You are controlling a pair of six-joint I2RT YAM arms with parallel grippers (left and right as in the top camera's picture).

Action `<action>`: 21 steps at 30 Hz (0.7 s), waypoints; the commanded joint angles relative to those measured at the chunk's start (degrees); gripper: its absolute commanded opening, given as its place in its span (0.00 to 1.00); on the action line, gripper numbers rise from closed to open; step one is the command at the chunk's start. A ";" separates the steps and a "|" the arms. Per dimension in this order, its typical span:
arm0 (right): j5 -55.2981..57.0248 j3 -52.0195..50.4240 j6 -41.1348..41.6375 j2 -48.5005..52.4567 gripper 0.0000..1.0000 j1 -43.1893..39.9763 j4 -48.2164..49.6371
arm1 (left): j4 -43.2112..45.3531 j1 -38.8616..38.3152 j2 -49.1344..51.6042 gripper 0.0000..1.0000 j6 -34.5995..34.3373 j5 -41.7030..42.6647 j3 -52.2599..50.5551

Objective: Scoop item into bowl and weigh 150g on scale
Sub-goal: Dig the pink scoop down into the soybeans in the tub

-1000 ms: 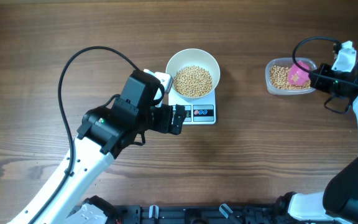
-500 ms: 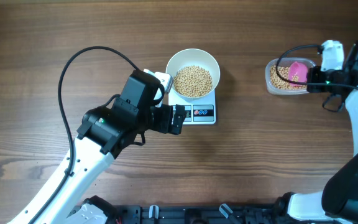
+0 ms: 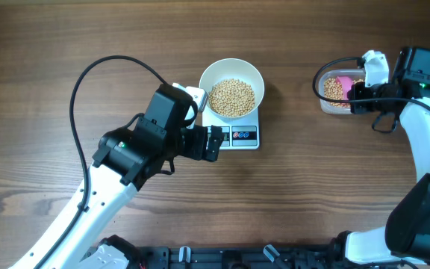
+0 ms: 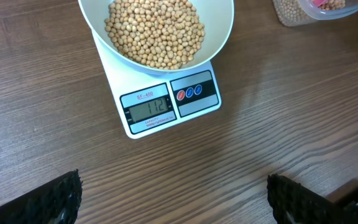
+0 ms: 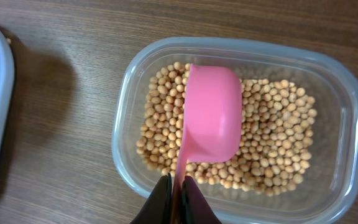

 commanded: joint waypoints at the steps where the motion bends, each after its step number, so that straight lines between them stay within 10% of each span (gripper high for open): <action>1: -3.13 -0.42 4.63 1.07 0.04 0.33 -0.66 | -0.02 -0.26 -0.04 1.00 1.16 -0.55 -0.24; 21: -21.40 -0.42 17.29 1.55 0.04 -10.93 -2.64 | -0.02 -0.26 -0.04 1.00 1.16 -0.55 -0.24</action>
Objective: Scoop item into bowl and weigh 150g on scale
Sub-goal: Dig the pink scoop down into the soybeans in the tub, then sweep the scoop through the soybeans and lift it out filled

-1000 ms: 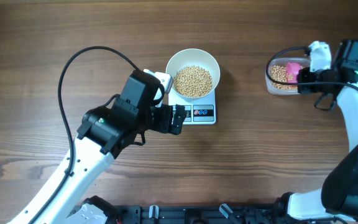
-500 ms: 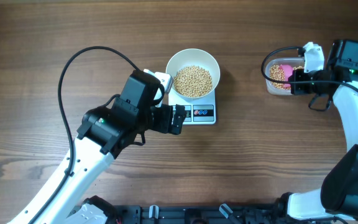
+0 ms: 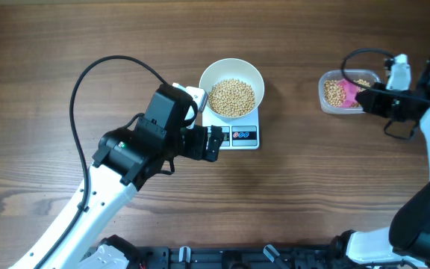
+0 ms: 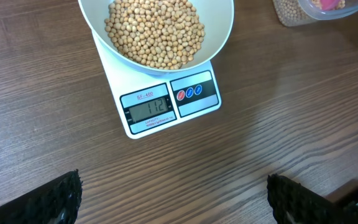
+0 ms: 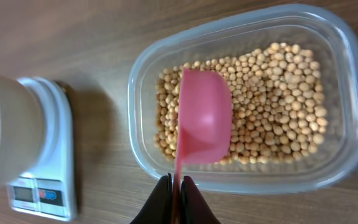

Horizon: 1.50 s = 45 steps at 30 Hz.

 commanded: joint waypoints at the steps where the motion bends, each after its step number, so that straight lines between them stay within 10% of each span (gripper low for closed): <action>1: -7.26 -0.42 6.01 1.92 0.04 -2.10 -0.07 | 0.00 -0.26 -0.04 1.00 1.16 -0.55 -0.24; 45: -42.32 -0.42 16.81 8.09 0.04 -19.89 0.11 | 0.00 -0.26 -0.04 1.00 1.16 -0.55 -0.24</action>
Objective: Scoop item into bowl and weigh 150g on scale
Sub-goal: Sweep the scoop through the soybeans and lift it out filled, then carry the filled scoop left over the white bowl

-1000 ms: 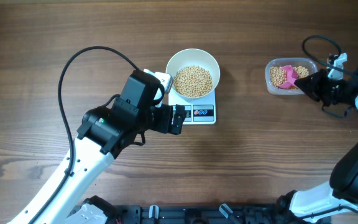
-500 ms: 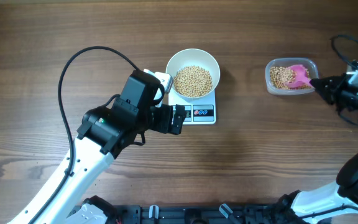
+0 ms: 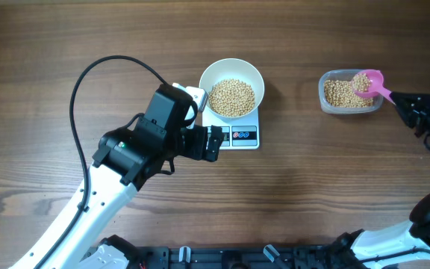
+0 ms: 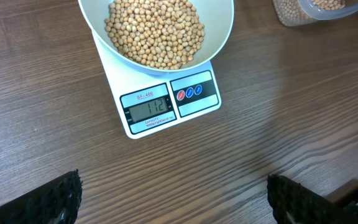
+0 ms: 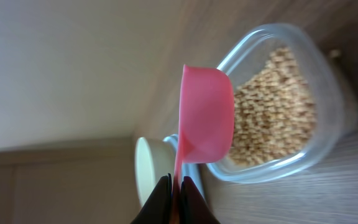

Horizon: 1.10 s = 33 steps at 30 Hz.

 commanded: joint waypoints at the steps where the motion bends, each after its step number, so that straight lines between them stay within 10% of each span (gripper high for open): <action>1: -6.49 -0.42 2.23 0.81 0.04 0.02 -0.22 | -0.02 -0.26 -0.04 1.00 1.16 -0.55 -0.24; 20: -12.68 -0.42 7.08 0.81 0.04 10.75 0.61 | -0.02 -0.26 -0.04 1.00 1.16 -0.55 -0.24; 33: -12.87 -0.42 31.19 0.81 0.04 31.45 32.39 | -0.02 -0.26 -0.04 1.00 1.16 -0.55 -0.24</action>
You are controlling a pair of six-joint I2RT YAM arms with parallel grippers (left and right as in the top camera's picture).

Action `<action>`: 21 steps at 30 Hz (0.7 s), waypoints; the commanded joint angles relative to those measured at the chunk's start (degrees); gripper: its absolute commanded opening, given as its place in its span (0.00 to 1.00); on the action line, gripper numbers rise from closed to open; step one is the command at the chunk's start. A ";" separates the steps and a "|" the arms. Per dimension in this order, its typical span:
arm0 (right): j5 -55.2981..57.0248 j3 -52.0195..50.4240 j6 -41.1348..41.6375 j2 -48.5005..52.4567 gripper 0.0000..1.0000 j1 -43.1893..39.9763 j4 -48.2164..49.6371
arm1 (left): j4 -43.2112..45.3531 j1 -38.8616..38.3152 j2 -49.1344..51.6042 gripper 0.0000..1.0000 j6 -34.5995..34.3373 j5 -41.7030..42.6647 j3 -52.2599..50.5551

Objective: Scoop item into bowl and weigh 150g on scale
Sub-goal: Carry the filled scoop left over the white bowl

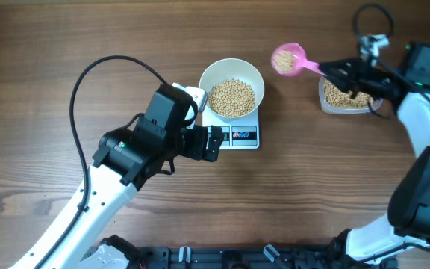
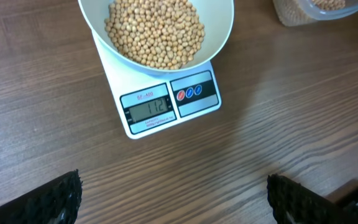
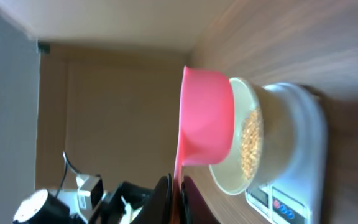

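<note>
A white bowl point(image 1: 209, 75) of soybeans sits on the white scale point(image 1: 237, 137), whose display point(image 2: 149, 107) reads 112. My right gripper point(image 1: 334, 71) is shut on the handle of a pink scoop point(image 1: 285, 59) loaded with beans, held in the air between the bowl and the clear container point(image 1: 327, 101). In the right wrist view the scoop point(image 3: 207, 118) hangs just short of the bowl point(image 3: 253, 180). My left gripper point(image 2: 173, 202) stands open in front of the scale, nothing between its fingers point(image 2: 61, 199).
The clear container point(image 2: 291, 15) still holds beans at the back right. A black cable point(image 1: 103, 71) loops over the table behind the left arm. Bare wooden table point(image 1: 312, 187) lies in front of the scale.
My right gripper has moved left with the loaded scoop, from over the container's right end to a spot between container and bowl. The left arm and the 112 reading are unchanged.
The scoop first lay bowl-down on the beans in the container, held by my right gripper. Then it was turned on its side in the beans. Later it was raised full above the container, and now it hangs near the bowl. The scale stayed at 112.
</note>
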 commanded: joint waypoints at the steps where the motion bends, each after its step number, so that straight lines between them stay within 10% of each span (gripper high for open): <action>1: -1.81 0.11 8.66 0.81 0.04 4.46 8.22 | 0.00 -0.26 -0.04 1.00 1.18 -0.55 -0.24; 21: 15.04 0.11 -13.75 0.76 0.04 20.04 16.24 | 0.00 -0.26 -0.04 1.00 1.18 -0.55 -0.24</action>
